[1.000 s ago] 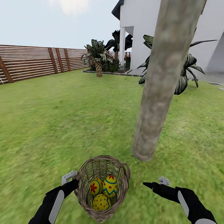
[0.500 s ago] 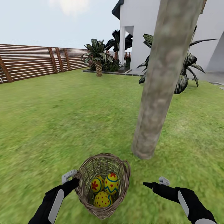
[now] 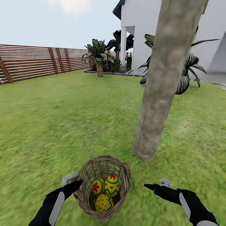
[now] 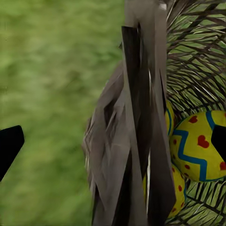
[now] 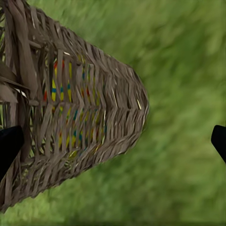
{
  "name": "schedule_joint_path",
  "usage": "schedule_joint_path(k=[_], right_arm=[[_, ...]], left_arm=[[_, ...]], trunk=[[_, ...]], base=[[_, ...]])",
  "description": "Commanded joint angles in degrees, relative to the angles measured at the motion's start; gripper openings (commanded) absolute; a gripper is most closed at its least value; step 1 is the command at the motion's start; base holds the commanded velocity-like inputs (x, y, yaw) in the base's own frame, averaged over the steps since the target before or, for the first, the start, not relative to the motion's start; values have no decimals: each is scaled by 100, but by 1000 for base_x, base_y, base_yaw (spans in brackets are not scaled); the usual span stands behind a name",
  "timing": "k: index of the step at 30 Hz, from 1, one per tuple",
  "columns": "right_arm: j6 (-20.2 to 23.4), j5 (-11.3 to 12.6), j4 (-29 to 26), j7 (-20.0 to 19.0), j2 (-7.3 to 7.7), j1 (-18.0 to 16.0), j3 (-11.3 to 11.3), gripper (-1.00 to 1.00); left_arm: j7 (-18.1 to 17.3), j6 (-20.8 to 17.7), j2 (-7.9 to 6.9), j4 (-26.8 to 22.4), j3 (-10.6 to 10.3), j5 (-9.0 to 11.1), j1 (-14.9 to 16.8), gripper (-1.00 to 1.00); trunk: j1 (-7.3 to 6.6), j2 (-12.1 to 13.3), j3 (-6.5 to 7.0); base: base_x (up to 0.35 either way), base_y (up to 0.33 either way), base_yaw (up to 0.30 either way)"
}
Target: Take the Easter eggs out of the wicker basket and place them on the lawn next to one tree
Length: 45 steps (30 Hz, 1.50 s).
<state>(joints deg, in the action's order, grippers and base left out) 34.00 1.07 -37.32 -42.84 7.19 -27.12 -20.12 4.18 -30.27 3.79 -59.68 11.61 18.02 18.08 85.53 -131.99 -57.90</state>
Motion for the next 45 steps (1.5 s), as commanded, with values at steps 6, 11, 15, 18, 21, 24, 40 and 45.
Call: schedule_joint_path(k=[6, 11, 15, 18, 21, 24, 40, 45], right_arm=[[46, 7, -3, -20, 2, -3, -18, 100], [46, 7, -3, -22, 2, -3, -20, 100], [46, 1, -15, -22, 11, -3, -26, 100], [46, -1, -21, -23, 22, -3, -31, 100], [55, -3, -70, -27, 27, -3, -29, 100], [173, -13, -94, -112, 23, -3, -22, 100], [236, -84, -477, -249, -4, -3, -11, 100], [255, -93, -749, -246, -1, 3, -10, 100]], left_arm=[[39, -31, 7, -20, 8, 62, 2, 100], [33, -33, 7, -103, 8, 68, 2, 100], [37, -47, 7, -168, 8, 70, 2, 100], [39, -49, 2, -181, 19, 84, 2, 100], [39, -51, -5, -243, 35, 93, 2, 100], [41, -63, -9, -438, 43, 121, 2, 100], [48, -1482, -343, -2133, 795, 1182, -109, 100], [54, -1556, -641, -2226, 1538, 2402, -108, 100]], trunk=[[-1, -2, -5], [-1, -2, -5], [-67, 118, 49], [-133, 238, 102], [-199, 359, 156], [-265, 479, 210], [-616, 1121, 497], [-726, 1321, 587]], base=[[0, 0, 0], [0, 0, 0], [0, 0, 0], [0, 0, 0], [0, 0, 0], [0, 0, 0], [0, 0, 0], [0, 0, 0]])
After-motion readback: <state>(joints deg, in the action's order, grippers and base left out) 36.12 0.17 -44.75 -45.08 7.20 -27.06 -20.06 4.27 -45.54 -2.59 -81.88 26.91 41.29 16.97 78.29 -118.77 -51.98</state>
